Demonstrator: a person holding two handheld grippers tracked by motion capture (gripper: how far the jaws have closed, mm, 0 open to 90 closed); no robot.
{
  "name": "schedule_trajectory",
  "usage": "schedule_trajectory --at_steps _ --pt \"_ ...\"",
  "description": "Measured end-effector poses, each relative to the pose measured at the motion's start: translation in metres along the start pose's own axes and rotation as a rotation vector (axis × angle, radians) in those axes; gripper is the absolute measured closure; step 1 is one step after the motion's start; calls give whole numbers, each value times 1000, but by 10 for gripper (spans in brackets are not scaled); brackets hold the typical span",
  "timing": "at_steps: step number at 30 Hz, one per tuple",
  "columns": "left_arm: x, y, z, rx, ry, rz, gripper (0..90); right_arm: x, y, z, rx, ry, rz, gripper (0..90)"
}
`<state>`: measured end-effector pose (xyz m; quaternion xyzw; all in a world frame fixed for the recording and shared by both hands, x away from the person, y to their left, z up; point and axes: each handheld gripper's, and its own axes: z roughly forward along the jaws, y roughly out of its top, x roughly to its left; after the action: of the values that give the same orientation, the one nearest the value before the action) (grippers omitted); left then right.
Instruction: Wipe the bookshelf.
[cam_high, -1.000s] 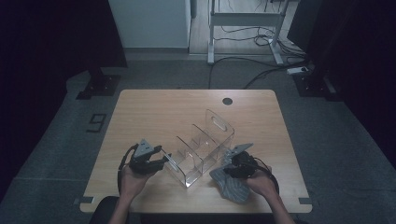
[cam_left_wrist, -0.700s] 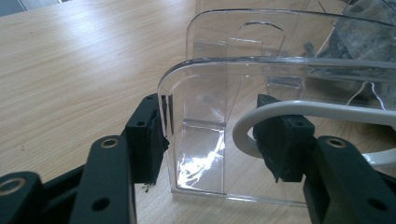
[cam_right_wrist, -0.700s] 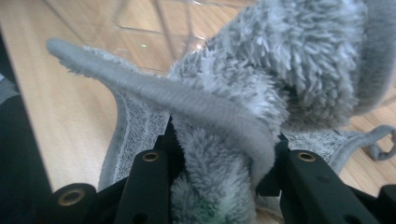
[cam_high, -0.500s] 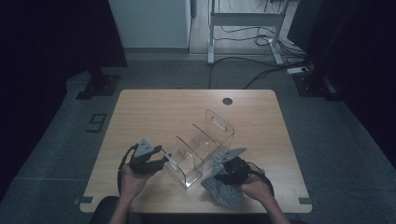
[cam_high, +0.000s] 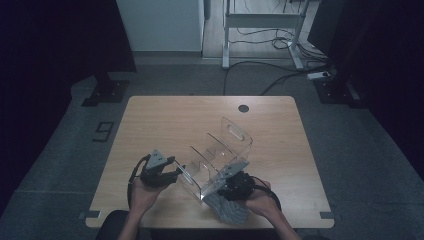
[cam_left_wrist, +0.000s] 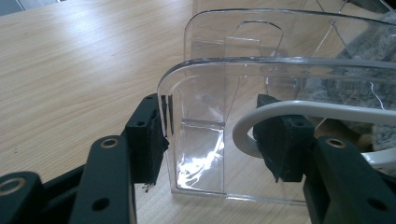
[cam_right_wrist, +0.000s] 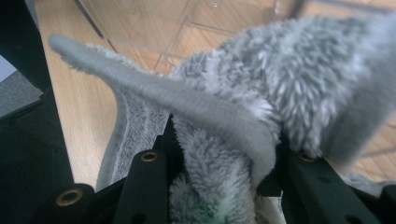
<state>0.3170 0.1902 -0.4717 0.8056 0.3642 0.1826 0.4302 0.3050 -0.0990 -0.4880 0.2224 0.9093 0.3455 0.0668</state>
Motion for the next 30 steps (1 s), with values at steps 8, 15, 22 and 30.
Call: schedule_trajectory --at_steps 8,15,22,30 --pt "-1 1 1 0 11 -8 452 -1 0 7 3 -30 -4 656" --pt "0 2 3 -3 19 -18 451 -6 -4 19 40 -32 7 657" --pt "2 4 6 -5 18 -28 449 -13 -8 30 54 -29 29 656" --pt "4 5 8 -2 16 -26 448 -17 -11 39 73 -24 45 653"
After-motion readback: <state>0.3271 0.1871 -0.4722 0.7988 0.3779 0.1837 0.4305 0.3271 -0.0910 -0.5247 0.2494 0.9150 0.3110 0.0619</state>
